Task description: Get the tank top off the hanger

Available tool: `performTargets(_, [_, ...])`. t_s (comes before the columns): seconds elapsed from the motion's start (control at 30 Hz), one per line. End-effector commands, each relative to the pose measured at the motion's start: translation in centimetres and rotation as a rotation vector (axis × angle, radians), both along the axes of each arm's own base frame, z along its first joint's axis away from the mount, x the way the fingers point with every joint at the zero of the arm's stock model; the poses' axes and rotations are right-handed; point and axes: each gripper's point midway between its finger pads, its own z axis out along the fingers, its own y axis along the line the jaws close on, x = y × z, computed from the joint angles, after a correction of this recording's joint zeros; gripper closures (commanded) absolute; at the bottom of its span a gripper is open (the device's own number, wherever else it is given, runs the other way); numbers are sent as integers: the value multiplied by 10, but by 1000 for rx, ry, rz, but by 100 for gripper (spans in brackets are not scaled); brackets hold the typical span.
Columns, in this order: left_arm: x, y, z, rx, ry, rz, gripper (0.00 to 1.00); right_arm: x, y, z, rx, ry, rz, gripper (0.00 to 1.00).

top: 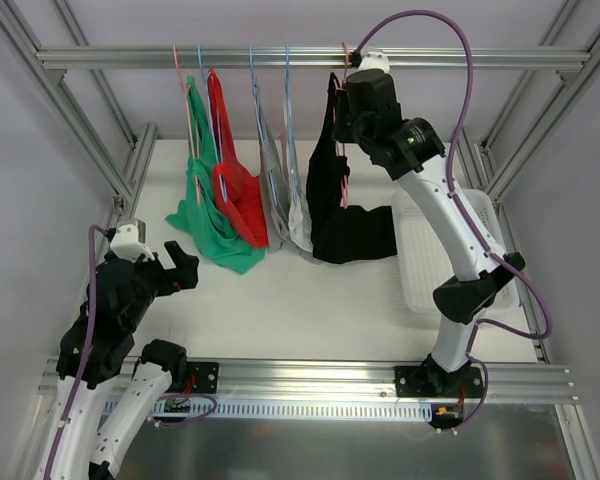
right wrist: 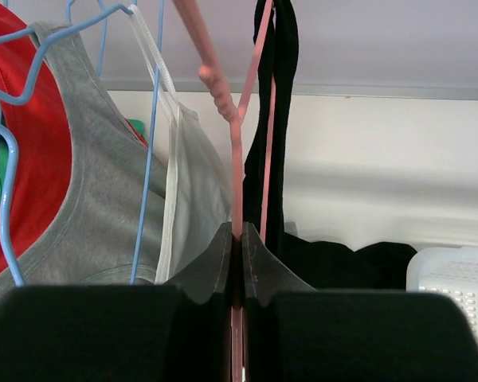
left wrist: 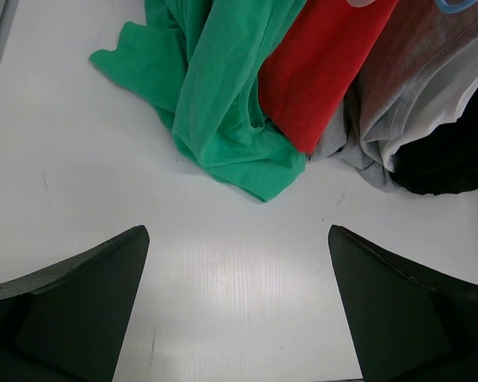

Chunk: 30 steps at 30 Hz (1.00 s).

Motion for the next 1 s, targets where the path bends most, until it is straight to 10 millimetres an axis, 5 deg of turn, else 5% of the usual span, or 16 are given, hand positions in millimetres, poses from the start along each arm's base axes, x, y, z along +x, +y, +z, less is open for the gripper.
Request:
performTargets(0.0, [1,-5,7,-19,-34,-25,1,-9,-8,55,107,-139,-10,100])
performTargets(0.13, [-3,-10,13,-29,-57,-61,1,-17,-13,91,140,-244,14,100])
performTargets(0.27, [-13,-39,24,-64,-111,-250,1,-27,-19,110,166,-289,33,100])
performTargets(0.43, [-33,-77,50,-114,-192,-508,1,-41,-28,103,130,-278,70,100])
performTargets(0.47, [-37,-84,57,-126,-201,-551,1,-44,-25,78,111,-225,86,100])
performTargets(0.53, [-48,-102,85,-158,-237,-688,1,-71,-39,82,135,-230,112,100])
performTargets(0.57, [-49,-107,94,-167,-245,-721,1,-80,-36,52,109,-168,156,100])
performTargets(0.6, [-49,-112,103,-176,-247,-752,2,-105,-50,63,160,-189,162,100])
performTargets(0.67, [-39,-123,126,-200,-239,-804,1,-131,-58,49,173,-167,211,100])
performTargets(0.7, [-34,-127,134,-210,-234,-814,1,-139,-62,20,151,-114,213,100])
performTargets(0.77, [-14,-139,153,-228,-235,-823,1,-177,-86,21,180,-139,232,100])
performTargets(0.8, [-18,-154,157,-233,-227,-878,1,-187,-92,14,183,-132,239,100])
performTargets(0.87, [5,-174,170,-172,-250,-837,1,-218,-109,1,191,-115,264,100])
performTargets(0.9, [-5,-208,179,-155,-248,-925,1,-231,-116,-9,177,-81,271,100])
performTargets(0.97, [15,-223,186,-63,-288,-816,1,-258,-129,-5,215,-94,296,100])
